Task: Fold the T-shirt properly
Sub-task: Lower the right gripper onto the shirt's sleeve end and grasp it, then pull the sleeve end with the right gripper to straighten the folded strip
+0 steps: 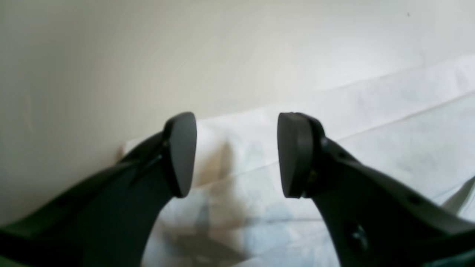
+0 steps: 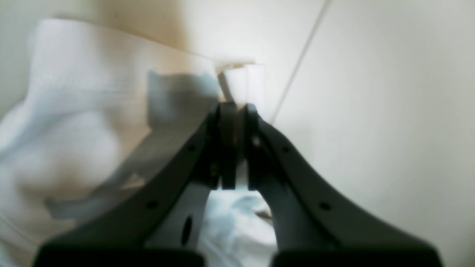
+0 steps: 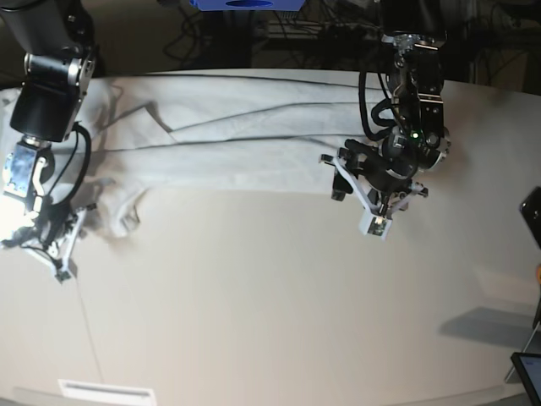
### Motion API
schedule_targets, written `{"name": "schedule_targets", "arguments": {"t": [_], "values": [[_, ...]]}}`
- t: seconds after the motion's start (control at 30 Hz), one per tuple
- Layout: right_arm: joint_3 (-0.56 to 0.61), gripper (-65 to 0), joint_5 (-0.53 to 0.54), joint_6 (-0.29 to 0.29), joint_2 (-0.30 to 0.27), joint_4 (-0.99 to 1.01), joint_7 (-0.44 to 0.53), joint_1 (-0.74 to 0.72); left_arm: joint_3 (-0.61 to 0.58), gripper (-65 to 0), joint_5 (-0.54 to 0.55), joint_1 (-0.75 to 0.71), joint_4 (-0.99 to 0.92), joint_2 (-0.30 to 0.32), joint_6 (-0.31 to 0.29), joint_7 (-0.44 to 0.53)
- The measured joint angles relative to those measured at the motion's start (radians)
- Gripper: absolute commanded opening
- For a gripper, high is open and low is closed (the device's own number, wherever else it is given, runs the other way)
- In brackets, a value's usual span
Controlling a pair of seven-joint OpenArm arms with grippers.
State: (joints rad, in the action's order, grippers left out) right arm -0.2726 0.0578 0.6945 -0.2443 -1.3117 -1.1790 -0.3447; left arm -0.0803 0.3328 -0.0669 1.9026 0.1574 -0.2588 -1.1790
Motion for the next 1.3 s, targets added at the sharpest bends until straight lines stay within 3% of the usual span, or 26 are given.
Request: {"name": "schedule_targets", "arguments": {"t": [0.3,0.4,0.5,0.8,1.03,1.3], "values": [[0.000,-65.0,0.010,0.001,0.004,-0.274,-0.167,0.059,0.014,-31.1,0.008,0.033,-0.003,-0.003,-0.001,-0.003],[0.000,-65.0,0.018,0.003,0.002,-0.402,-0.159,0.118,0.092,-31.1,0.006,0.054,-0.003,-0.010,0.000,-0.016],[0.000,-65.0,0.014,0.002,0.002,-0.482,-0.166,0.174,0.148,-31.1,-0.010,0.096,-0.003,-0.003,0.000,-0.092],[0.000,-65.0,0.017,0.004,0.002,-0.655,-0.166,0.355,0.193,-31.1,-0.008,0.150,-0.003,0.000,0.000,-0.118],[0.000,-65.0,0.050,0.003,0.002,-0.660,-0.145,0.468,0.190,-31.1,-0.003,0.149,-0.077,0.018,-0.001,-0.115],[-0.174,-65.0,0.190,0.004,0.001,-0.667,-0.135,0.597,0.193,-30.9,-0.008,0.147,-0.124,0.046,0.000,-0.114]]}}
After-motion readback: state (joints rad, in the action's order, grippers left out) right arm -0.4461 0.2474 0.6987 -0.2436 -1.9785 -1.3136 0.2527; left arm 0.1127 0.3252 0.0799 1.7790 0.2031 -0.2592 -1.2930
